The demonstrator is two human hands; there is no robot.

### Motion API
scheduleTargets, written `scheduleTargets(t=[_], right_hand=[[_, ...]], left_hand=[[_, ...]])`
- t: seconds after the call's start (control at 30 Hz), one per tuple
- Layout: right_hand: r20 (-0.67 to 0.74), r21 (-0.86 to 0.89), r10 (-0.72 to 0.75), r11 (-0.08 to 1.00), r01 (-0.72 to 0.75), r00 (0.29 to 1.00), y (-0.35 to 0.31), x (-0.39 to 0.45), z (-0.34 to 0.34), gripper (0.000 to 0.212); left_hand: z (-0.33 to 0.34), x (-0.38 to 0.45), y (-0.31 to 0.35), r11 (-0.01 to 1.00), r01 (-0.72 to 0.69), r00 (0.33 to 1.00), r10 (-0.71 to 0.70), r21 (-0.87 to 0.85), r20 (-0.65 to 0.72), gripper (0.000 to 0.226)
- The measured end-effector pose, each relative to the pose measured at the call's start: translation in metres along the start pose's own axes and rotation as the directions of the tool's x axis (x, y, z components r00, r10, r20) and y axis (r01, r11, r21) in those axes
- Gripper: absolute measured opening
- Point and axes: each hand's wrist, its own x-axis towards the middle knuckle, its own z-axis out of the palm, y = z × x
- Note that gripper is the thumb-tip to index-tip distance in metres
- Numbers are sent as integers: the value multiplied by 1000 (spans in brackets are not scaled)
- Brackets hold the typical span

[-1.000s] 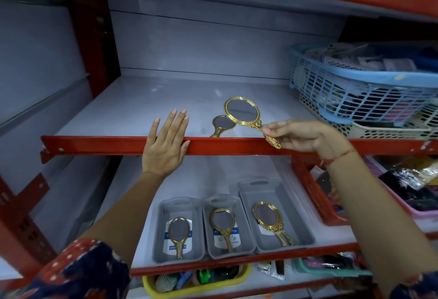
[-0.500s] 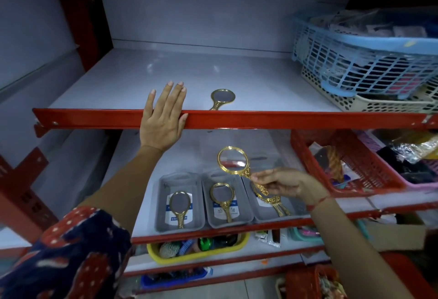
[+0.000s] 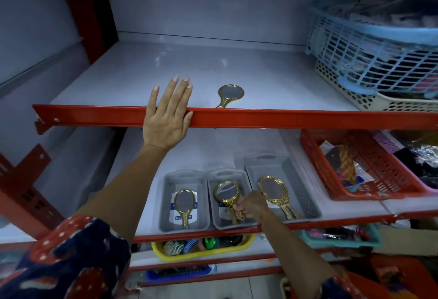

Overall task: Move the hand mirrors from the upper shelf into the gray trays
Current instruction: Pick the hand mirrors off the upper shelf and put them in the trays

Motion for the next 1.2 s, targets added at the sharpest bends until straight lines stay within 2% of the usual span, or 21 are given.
scheduleTargets(t=[0.1, 0.2, 0.27, 0.3, 0.4, 0.47, 0.77, 0.9, 0.97, 1.07, 1.13, 1.2], right_hand=[[-151, -337, -155, 937, 97, 976, -3, -7, 10, 11], [-129, -470, -242, 869, 156, 962, -8, -18, 9, 10], [-107, -505, -271, 844, 182, 957, -12, -18, 2, 31], [-110, -506, -279, 842, 188, 954, -17, -19, -3, 32], [-124, -473, -300, 856, 209, 946, -40, -26, -24, 31], [-129, -430, -336, 867, 253, 933, -61, -41, -45, 20], [-35, -93, -564, 824, 560, 825, -153, -139, -126, 15], [-137, -38, -620, 782, 622, 772, -194, -152, -149, 12], [-207, -102, -615, 787, 609, 760, -214, -139, -155, 11], [-245, -303, -577, 809, 504, 779, -235, -116, -149, 22], [-248, -480, -585, 767, 426, 772, -242, -109, -138, 34], [-248, -580, -612, 715, 391, 751, -244, -102, -126, 49]], left_hand=[[0, 0, -1, 1000, 5, 1000, -5, 3, 5, 52], [0, 0, -1, 1000, 5, 1000, -5, 3, 11, 52], [-1, 1, -1, 1000, 9, 1000, -9, 2, 11, 52], [-1, 1, -1, 1000, 12, 1000, -12, 1, 10, 52], [-2, 1, -1, 1000, 14, 1000, -14, -3, 13, 52], [-2, 1, 0, 1000, 15, 1000, -15, -2, 23, 52], [-5, 3, -1, 999, 34, 997, -31, -32, 69, 52], [-5, 2, -1, 999, 35, 996, -31, -38, 80, 52], [-6, 3, -2, 999, 32, 996, -29, -38, 84, 52], [-6, 3, -3, 999, 28, 996, -25, -37, 84, 52], [-7, 3, -2, 999, 23, 997, -20, -36, 81, 52], [-6, 3, -2, 999, 21, 997, -18, -40, 74, 52]])
